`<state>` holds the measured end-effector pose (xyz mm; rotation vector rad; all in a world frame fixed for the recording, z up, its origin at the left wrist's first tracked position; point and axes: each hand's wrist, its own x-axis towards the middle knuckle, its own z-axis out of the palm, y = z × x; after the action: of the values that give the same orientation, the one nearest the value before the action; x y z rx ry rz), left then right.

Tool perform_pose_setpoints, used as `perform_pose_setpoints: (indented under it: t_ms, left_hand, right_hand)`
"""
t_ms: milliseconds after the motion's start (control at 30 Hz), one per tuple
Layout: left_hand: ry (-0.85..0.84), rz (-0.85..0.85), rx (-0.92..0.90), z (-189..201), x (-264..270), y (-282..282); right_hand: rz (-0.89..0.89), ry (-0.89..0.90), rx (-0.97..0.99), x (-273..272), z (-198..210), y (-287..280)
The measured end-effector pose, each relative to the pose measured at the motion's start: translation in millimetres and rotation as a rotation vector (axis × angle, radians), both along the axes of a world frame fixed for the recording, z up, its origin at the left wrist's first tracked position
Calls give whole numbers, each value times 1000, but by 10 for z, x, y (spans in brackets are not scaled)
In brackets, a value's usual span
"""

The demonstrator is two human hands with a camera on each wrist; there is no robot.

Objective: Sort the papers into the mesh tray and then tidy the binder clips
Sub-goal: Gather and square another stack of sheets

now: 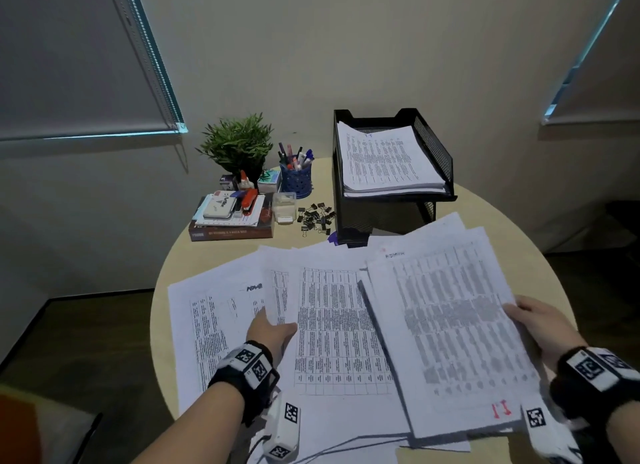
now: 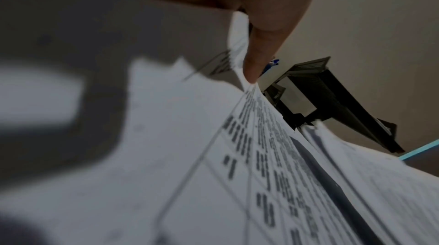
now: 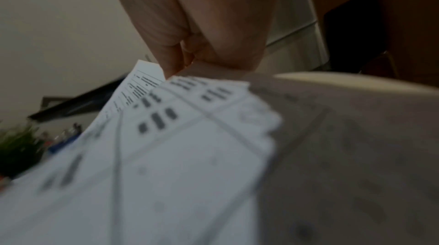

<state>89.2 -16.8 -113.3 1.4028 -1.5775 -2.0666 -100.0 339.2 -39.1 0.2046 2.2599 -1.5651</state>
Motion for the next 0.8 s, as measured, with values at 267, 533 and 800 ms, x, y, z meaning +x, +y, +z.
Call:
perform_pose_setpoints:
  t_ms: [267, 533, 800]
  left_hand:
    - [-249, -141, -696, 194, -198, 35]
    - [-187, -359, -573, 201, -464, 242]
    - [-172, -303, -505, 195, -730, 298]
  right_hand:
    - [160, 12, 109, 315, -591, -349]
    - [222, 50, 188, 354, -563, -378]
    - [241, -24, 47, 379, -583, -393]
